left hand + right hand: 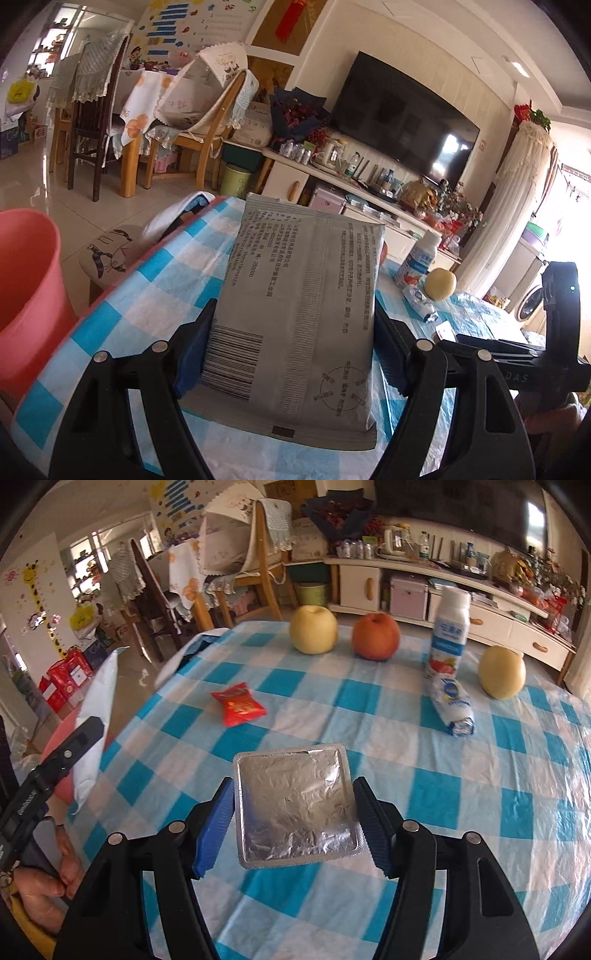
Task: Collect trash
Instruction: 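Carry the sachet and foil tray over the pink bucket and open both tools to drop them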
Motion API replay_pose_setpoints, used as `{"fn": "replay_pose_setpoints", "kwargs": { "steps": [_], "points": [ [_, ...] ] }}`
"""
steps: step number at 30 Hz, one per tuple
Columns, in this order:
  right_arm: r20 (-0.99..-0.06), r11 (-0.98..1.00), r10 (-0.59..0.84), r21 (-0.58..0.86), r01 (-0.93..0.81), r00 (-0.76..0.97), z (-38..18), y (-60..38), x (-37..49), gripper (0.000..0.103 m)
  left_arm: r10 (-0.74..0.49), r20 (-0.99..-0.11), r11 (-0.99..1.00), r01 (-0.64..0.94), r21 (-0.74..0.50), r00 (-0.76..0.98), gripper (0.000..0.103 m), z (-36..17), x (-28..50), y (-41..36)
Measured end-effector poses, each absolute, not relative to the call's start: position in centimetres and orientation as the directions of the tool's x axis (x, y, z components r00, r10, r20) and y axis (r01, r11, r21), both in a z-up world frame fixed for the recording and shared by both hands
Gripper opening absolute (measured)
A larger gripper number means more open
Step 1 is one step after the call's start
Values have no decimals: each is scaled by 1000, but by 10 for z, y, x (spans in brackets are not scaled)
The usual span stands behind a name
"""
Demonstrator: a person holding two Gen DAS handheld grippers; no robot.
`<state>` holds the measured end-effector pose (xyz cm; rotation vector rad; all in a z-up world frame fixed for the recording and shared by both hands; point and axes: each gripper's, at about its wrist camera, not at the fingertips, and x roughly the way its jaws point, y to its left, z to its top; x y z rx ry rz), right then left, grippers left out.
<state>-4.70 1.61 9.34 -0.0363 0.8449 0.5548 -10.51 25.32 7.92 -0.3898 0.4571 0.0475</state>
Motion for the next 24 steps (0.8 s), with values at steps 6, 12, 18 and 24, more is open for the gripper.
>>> {"fn": "replay_pose_setpoints", "kwargs": {
  "steps": [6,12,18,24],
  "points": [
    [-680,782,552,220,-583,483,115,76,-64,65,93,-389,870,-265,-416,917,77,89,-127,294],
    [-644,691,643,253,-678,415,131,149,-78,65,224,-383,792,-396,-464,896,78,92,-145,343],
    [-617,589,714,275,-760,330,141,231,-86,65,352,-422,640,-544,-542,835,78,81,-170,405],
    [-612,501,752,288,-816,245,138,304,-90,65,423,-479,486,-639,-596,769,78,65,-191,461]
  ]
}}
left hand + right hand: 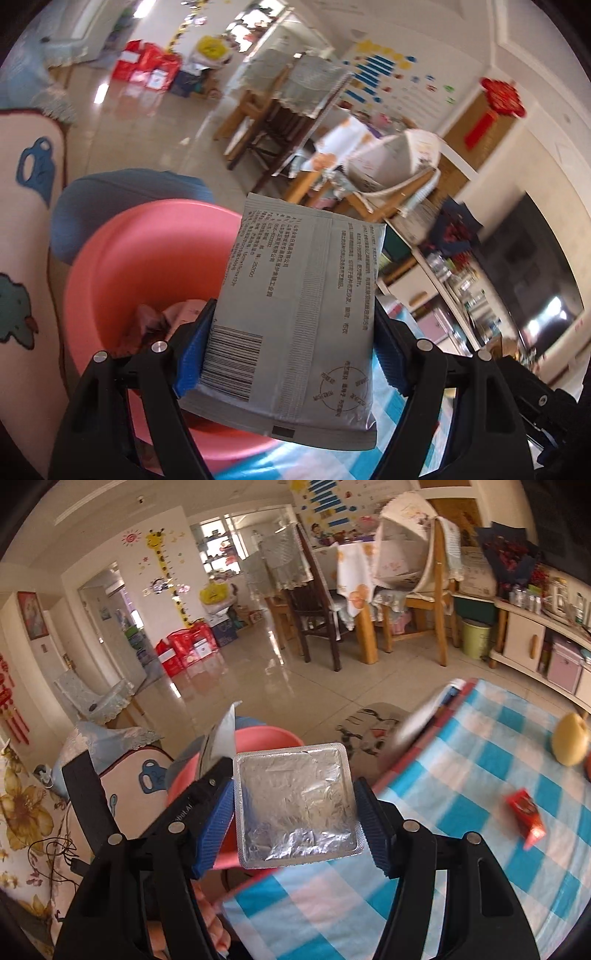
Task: Collect trash
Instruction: 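Carry the sachet and foil tray over the pink bucket and open both tools to drop them, then swing both open tools back from the bucket to the table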
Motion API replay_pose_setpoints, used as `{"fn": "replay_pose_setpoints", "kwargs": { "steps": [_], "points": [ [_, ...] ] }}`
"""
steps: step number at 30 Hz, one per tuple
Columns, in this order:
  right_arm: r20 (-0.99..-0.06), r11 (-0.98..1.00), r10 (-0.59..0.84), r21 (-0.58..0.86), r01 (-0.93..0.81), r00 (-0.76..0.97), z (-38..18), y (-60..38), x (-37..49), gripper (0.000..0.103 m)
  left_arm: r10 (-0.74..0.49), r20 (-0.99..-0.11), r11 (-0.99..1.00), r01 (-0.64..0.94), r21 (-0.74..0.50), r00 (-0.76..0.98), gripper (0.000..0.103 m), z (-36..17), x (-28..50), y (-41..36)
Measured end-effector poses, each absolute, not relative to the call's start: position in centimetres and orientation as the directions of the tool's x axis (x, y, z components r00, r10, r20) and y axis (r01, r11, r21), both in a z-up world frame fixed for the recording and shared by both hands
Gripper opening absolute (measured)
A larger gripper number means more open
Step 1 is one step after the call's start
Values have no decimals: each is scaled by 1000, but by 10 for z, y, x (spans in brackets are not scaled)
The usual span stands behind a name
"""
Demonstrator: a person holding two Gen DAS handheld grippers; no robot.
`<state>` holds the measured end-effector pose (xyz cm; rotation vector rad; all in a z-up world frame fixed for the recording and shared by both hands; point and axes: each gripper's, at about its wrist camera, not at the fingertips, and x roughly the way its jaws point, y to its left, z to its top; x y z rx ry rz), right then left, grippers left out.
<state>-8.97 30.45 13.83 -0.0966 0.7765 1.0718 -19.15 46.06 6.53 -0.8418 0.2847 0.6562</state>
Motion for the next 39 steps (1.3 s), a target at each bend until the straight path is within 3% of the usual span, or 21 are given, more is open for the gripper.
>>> {"fn": "replay_pose_setpoints", "kwargs": {
  "steps": [8,12,17,22,26,34,39],
  "points": [
    [-635,464,761,386,-797,136,111,362,-75,67,494,-511,416,-707,-571,704,78,59,-206,488],
    [-619,468,780,479,-743,93,98,360,-63,77,503,-518,420,-719,-554,692,79,59,-206,494],
    [-602,490,790,505,-710,116,100,344,-57,79,507,-528,425,-731,-534,681,82,60,-203,495],
    [-612,544,764,440,-715,204,112,317,-65,89,529,-533,454,-751,-479,660,88,62,-196,485],
    [-659,608,696,326,-724,287,116,293,-72,90,540,-521,498,-750,-436,661,88,66,-189,474],
    [-711,700,595,227,-677,376,113,233,-73,90,561,-393,615,-685,-391,728,89,77,-174,436],
    [-721,737,551,183,-651,421,118,195,-68,90,552,-320,688,-637,-346,770,97,83,-162,409]
  ]
}}
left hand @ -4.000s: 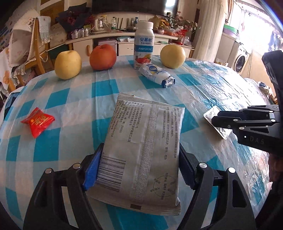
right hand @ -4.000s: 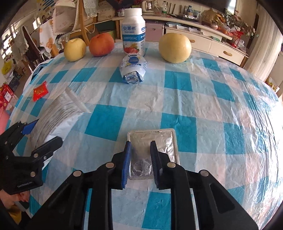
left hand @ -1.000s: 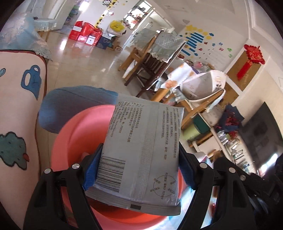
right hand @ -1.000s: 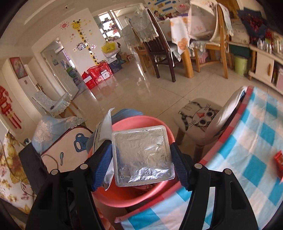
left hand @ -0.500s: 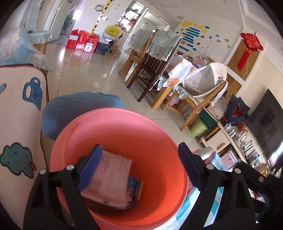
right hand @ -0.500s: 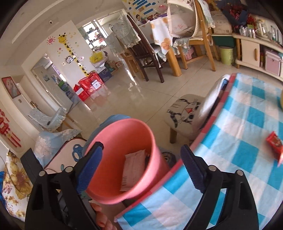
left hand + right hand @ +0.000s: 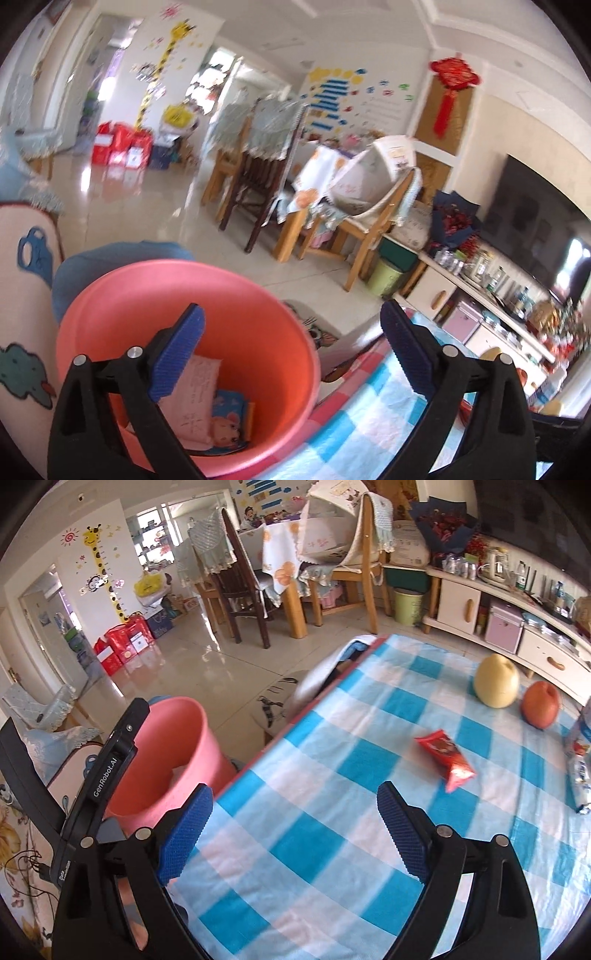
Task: Collect trash
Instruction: 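Swing both open tools back from the bucket to the table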
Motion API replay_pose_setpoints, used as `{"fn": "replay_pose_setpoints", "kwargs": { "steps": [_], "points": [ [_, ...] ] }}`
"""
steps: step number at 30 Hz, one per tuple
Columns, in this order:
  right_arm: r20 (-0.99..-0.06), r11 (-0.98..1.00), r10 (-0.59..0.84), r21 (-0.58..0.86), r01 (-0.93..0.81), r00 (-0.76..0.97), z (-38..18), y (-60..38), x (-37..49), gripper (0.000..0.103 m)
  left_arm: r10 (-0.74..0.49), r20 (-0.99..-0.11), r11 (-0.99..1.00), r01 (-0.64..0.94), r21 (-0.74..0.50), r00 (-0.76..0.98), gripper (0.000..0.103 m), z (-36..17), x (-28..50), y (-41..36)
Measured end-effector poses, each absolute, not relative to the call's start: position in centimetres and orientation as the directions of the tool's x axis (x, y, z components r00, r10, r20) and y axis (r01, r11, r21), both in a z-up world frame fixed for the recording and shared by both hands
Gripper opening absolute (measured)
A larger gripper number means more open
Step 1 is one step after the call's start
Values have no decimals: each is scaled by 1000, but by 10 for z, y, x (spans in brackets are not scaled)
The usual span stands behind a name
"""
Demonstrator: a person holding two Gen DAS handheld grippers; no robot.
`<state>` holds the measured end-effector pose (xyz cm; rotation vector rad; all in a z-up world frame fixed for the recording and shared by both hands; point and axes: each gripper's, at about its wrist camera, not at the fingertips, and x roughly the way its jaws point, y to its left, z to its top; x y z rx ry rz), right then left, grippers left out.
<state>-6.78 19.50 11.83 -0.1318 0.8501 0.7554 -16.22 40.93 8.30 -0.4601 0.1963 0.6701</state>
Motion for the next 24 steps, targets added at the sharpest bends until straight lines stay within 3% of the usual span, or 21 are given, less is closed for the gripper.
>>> {"fn": "replay_pose_setpoints", "kwargs": {
  "steps": [12,24],
  "points": [
    [-698,796,509,157,-585,505,132,116,-55,92,393,-307,854,-468,-226,867,97,88,-121,338],
    [-666,843,483,177,-507,569,138,54,-44,92,298,-460,916,-386,-108,836,97,76,-85,286]
  ]
}}
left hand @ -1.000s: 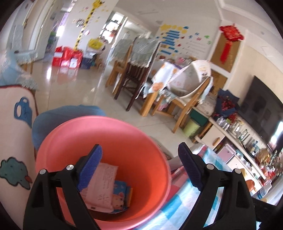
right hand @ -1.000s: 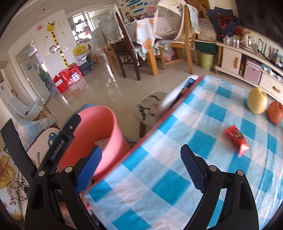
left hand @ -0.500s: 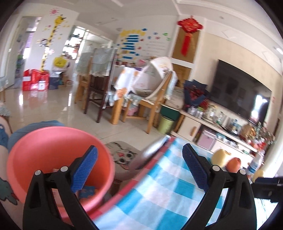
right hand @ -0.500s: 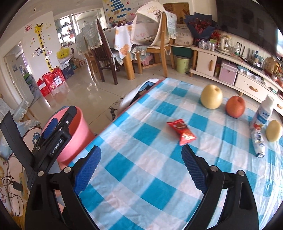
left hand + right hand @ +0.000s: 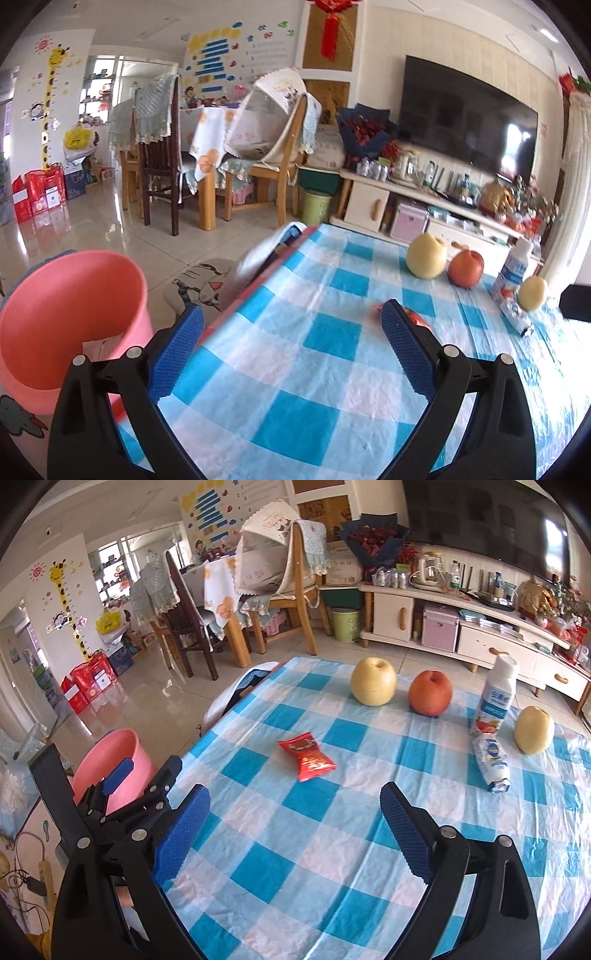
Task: Collect trash
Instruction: 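Swing both open tools back from the bucket to the table, then reach the left tool to the red snack wrapper while the right tool reaches the white Magicday pouch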
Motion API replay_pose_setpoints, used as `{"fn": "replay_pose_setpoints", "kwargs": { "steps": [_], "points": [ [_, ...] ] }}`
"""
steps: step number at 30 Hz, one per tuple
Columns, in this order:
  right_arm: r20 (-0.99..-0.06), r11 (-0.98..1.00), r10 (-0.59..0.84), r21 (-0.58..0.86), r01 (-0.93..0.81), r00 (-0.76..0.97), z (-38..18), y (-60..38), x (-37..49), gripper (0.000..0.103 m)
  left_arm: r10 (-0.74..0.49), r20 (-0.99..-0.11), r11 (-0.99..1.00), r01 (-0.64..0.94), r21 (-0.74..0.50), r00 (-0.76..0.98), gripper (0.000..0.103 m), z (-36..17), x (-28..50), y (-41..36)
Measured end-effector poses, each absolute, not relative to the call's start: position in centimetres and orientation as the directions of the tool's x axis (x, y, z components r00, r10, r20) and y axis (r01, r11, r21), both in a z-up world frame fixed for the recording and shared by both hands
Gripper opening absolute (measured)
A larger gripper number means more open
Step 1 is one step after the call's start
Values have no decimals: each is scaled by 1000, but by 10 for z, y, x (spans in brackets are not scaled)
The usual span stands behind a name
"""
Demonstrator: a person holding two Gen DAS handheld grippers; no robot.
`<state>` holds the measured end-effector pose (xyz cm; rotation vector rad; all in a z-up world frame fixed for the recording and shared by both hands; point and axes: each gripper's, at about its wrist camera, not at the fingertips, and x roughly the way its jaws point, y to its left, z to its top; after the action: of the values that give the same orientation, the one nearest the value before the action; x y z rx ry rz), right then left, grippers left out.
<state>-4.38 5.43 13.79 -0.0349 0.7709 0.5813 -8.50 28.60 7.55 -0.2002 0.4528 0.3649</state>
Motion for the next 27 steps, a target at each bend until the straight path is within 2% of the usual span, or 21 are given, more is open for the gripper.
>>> {"fn": "replay_pose_setpoints", "kwargs": {
  "steps": [6,12,17,27],
  "points": [
    [-658,871,446,162,-465,607,140,24,-38,93,250,-530,927,-358,-110,810,97,67,-73,271],
    [-664,909,381,139,-394,643,139,-7,-24,93,201,-546,945,-308,-111,813,97,63,-65,254],
    [-684,933,335,145,-330,647,134,-29,-8,93,113,-573,962,-234,-142,812,97,58,-52,235],
    [-734,981,146,20,-194,663,104,-76,40,93,37,-618,955,-210,-211,785,97,41,-12,203]
  ]
}}
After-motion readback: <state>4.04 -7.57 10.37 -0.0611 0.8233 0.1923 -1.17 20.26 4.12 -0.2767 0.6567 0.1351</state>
